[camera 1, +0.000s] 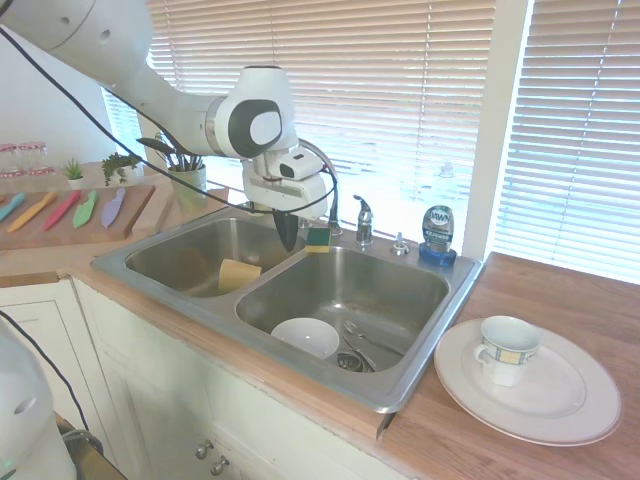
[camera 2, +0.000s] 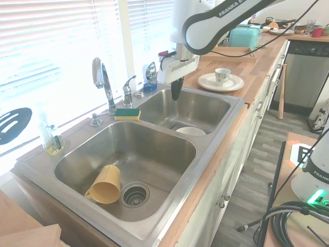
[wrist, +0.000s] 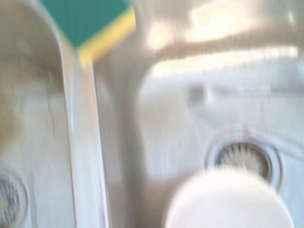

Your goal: Turn off the faucet

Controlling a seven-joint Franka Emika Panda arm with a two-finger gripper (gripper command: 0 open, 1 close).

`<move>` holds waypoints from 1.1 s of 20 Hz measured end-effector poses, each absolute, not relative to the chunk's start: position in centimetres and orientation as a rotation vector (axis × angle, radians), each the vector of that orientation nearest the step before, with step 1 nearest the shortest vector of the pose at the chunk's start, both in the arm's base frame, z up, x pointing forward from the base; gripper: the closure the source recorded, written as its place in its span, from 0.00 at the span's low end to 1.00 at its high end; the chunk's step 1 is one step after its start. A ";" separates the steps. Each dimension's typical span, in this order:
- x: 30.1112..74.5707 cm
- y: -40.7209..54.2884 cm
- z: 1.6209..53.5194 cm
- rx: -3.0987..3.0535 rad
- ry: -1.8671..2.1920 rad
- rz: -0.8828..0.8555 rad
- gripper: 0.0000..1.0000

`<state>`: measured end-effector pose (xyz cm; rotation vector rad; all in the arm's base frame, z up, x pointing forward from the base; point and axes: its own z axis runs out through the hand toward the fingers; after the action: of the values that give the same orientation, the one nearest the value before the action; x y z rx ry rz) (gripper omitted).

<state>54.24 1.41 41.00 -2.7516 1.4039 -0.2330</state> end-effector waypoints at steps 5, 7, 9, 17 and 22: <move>60.5 1.3 42.1 -2.708 1.424 -0.295 1.00; 62.8 1.5 42.6 -2.694 1.431 -0.314 1.00; 65.1 1.7 42.8 -2.679 1.437 -0.336 1.00; 72.3 1.2 43.9 -2.531 1.431 -0.542 1.00; 73.8 0.6 45.6 -2.494 1.447 -0.610 1.00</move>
<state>73.83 0.59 45.60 -2.4935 1.4471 -0.6100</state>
